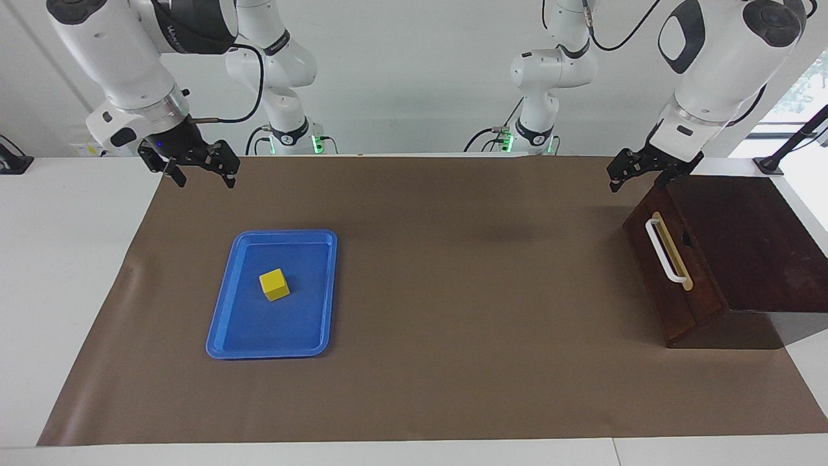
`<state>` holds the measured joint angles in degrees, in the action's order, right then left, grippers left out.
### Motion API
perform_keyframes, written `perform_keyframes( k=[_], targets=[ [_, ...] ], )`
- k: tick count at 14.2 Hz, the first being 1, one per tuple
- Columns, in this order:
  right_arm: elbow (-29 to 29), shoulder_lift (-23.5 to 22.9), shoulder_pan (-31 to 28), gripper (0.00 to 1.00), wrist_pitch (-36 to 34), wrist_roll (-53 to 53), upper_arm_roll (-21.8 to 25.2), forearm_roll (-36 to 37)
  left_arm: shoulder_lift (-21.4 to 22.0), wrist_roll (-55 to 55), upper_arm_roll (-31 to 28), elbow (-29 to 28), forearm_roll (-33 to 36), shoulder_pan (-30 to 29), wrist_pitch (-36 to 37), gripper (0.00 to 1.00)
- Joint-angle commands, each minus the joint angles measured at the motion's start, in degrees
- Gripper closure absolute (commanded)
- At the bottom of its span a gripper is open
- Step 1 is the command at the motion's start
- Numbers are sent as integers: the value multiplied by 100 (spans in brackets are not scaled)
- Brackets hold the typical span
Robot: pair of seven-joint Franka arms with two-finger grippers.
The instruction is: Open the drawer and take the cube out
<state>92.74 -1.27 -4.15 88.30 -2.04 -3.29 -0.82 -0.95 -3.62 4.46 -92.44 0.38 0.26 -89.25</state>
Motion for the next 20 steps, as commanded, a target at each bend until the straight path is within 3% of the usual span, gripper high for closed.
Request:
perform_keyframes(
  k=[1,20],
  targets=[
    [-72,-48,-77,0,-103,178,-49,108,51,-34,-68,-37,-82,53,-5,0],
    [25,-4,-60,0,-32,116,-49,126,51,-25,-76,-29,-73,-18,-75,0]
  ],
)
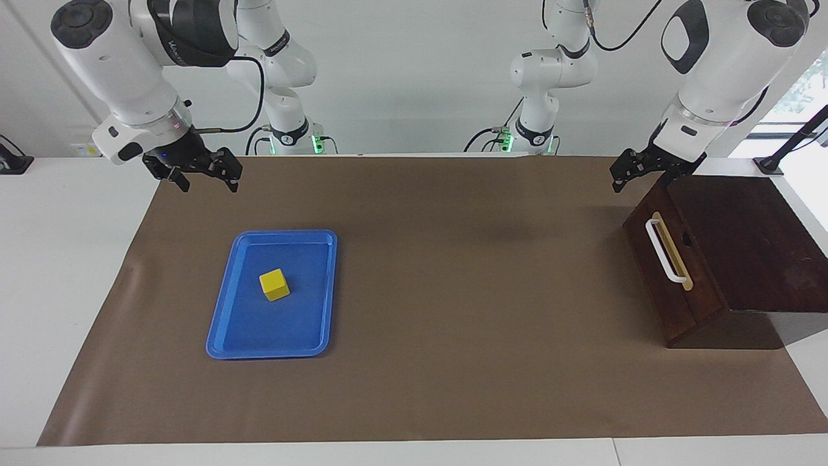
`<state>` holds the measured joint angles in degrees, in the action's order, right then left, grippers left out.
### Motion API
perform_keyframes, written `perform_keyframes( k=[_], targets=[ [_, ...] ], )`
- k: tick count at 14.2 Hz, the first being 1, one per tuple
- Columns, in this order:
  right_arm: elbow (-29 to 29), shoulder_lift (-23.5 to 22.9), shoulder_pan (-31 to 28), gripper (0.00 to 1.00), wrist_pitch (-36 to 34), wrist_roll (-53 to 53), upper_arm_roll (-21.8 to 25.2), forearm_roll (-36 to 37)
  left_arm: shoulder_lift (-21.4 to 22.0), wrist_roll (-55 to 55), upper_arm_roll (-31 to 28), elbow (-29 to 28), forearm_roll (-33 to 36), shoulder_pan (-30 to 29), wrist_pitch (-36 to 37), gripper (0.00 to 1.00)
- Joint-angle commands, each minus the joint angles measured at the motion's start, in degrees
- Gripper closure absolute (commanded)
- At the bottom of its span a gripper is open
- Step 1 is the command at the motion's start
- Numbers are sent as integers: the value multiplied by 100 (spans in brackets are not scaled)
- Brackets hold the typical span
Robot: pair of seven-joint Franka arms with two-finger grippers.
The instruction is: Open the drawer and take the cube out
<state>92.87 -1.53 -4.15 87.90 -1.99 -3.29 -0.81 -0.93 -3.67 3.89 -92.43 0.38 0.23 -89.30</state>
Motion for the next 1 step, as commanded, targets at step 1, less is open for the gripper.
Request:
perform_keyframes(
  k=[1],
  targets=[
    [12,21,-60,0,7,111,-49,125,49,-28,-20,-29,-73,-14,-70,0]
  ],
)
